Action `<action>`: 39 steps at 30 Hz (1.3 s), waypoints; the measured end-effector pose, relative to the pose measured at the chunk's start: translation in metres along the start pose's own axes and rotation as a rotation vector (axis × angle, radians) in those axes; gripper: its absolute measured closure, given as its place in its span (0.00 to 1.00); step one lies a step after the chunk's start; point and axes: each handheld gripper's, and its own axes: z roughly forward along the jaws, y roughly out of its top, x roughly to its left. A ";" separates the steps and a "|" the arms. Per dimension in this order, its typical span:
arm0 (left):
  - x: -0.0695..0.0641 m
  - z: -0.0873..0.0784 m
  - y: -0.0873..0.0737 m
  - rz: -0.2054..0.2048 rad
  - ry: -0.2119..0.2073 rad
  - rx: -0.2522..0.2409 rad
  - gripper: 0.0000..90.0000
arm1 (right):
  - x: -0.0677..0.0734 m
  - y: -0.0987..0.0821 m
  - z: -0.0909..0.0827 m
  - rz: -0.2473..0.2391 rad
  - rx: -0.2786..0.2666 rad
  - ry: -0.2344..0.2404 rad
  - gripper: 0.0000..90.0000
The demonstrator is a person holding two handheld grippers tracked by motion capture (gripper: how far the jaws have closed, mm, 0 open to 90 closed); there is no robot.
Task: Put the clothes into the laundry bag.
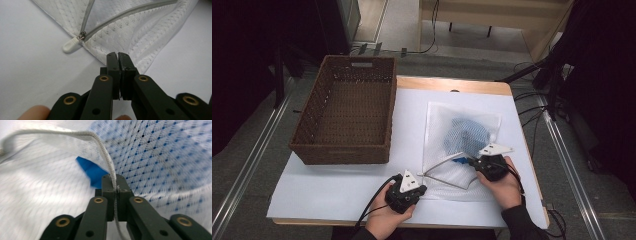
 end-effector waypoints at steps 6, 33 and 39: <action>0.010 -0.010 0.001 -0.052 0.007 -0.088 0.73 | -0.010 -0.028 -0.055 0.016 -0.134 -0.006 0.63; 0.002 0.004 0.001 0.001 0.097 0.002 1.00 | -0.027 -0.094 -0.095 0.235 0.027 -0.164 1.00; 0.010 -0.002 0.002 -0.056 0.061 -0.042 0.82 | -0.028 -0.101 -0.099 0.248 0.007 -0.147 0.94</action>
